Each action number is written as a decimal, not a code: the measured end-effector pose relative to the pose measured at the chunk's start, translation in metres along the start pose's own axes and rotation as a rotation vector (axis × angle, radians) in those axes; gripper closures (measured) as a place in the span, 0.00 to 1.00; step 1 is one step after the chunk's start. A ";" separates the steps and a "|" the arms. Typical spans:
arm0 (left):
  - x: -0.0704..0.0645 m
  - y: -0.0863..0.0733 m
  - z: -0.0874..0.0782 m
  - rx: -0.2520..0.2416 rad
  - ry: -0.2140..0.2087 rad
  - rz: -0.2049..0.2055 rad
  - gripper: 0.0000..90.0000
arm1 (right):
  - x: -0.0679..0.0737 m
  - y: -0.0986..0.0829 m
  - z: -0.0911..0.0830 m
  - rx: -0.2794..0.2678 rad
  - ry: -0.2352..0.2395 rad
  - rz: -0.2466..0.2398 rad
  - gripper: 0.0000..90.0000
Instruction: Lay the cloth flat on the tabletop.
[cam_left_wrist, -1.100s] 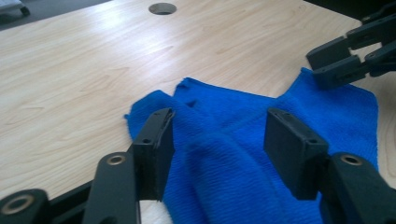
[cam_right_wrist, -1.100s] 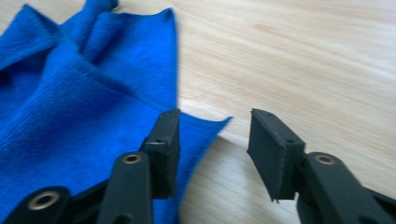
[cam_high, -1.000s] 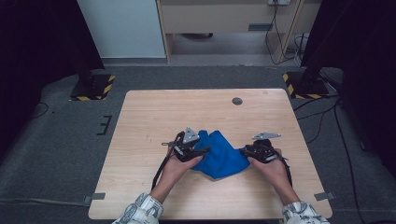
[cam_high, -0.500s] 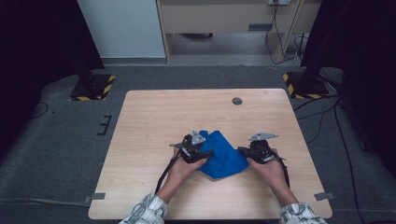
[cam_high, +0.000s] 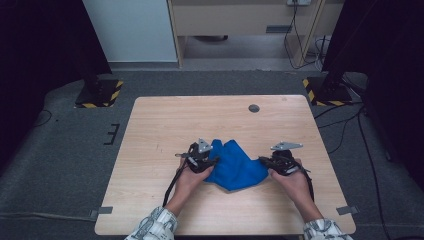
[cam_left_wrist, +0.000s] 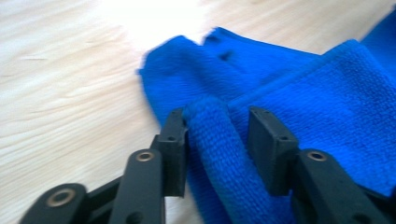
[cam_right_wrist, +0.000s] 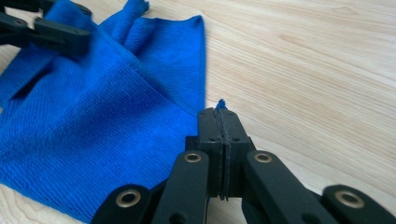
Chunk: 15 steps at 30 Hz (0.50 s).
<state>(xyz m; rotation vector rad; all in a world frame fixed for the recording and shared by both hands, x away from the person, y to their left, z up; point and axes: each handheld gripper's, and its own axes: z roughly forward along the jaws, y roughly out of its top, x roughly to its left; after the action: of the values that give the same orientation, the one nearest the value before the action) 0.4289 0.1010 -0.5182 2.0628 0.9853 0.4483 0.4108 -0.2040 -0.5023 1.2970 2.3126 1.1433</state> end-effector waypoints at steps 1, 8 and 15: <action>0.002 0.000 -0.002 -0.003 0.009 -0.003 0.64 | -0.001 0.000 -0.001 -0.002 -0.004 0.006 1.00; 0.013 -0.005 -0.005 -0.001 0.062 -0.008 0.54 | -0.012 -0.001 -0.012 -0.014 -0.025 0.023 1.00; 0.013 -0.008 -0.009 0.016 0.057 -0.005 0.53 | -0.018 -0.003 -0.019 -0.025 -0.037 0.035 1.00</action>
<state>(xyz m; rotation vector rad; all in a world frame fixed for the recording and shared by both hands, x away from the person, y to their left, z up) 0.4277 0.1191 -0.5192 2.0712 1.0297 0.5005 0.4084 -0.2293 -0.4944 1.3436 2.2506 1.1461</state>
